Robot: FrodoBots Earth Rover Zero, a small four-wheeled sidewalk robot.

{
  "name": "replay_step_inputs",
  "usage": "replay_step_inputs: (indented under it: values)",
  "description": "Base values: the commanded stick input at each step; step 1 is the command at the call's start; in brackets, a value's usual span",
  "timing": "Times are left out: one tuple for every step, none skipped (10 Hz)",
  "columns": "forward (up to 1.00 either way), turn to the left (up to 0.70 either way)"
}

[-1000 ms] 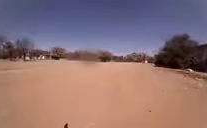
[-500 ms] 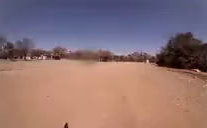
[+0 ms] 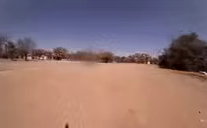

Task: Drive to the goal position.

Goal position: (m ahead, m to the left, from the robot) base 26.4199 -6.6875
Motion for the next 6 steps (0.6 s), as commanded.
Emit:
replay_step_inputs:
  values:
    - [1.0,0.0]
    - [1.0,0.0]
    - [1.0,0.0]
    - [1.0,0.0]
    - [1.0,0.0]
    - [1.0,0.0]
